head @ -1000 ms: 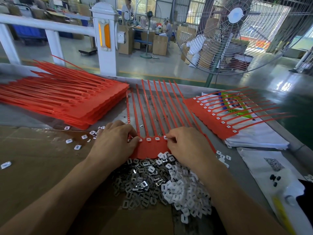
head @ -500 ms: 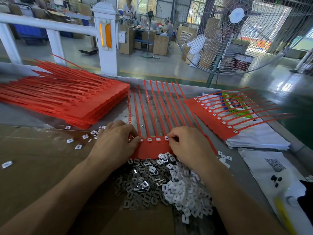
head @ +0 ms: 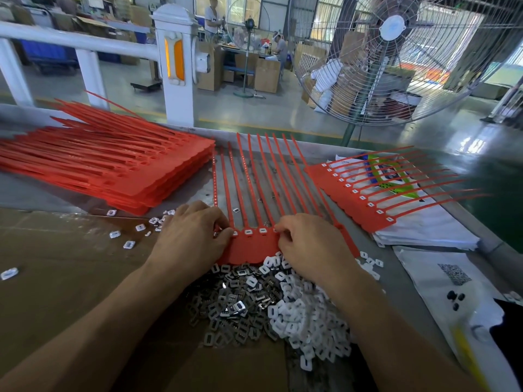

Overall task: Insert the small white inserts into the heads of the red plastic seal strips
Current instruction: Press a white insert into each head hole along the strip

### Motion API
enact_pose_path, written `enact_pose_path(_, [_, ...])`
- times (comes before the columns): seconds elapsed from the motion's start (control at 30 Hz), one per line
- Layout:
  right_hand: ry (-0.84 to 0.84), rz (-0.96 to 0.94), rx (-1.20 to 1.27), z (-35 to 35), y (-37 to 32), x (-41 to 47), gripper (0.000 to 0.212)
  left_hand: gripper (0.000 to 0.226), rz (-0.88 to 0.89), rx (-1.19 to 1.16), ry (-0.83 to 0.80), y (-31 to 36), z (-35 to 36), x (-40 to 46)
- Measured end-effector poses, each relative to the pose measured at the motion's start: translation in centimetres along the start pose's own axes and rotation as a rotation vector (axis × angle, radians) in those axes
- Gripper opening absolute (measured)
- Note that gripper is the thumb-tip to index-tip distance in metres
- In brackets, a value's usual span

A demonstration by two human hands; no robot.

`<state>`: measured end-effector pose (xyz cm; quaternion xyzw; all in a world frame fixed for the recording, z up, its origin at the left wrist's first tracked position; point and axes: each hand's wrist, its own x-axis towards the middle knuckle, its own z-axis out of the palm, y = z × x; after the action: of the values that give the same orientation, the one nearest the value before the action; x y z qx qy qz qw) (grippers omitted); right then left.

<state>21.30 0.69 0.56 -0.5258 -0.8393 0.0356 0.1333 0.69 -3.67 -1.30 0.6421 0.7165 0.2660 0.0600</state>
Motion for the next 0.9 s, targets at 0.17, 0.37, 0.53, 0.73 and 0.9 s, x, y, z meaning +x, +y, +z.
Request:
enact_pose_path(0.17, [0.065,0.055,0.126,0.1,0.4,0.1,0.020,0.017,0.013,-0.009,0.003,-0.2,-0.1,0.1])
enact_pose_path(0.37, [0.033,0.025,0.119,-0.2,0.3,0.1,0.029,0.018,0.019,-0.016,0.009,-0.3,0.0,0.2])
enact_pose_path(0.53, [0.008,0.011,0.075,-0.3,0.3,0.2,0.031,0.016,0.013,-0.021,0.010,-0.2,0.0,0.2])
enact_pose_path(0.73, [-0.041,0.046,0.152,-0.2,0.6,0.2,0.031,0.016,0.005,-0.026,0.009,-0.1,0.0,0.1])
enact_pose_path(0.9, [-0.033,-0.003,0.273,-0.2,1.1,0.0,0.022,0.016,0.007,-0.029,0.009,-0.1,-0.1,0.1])
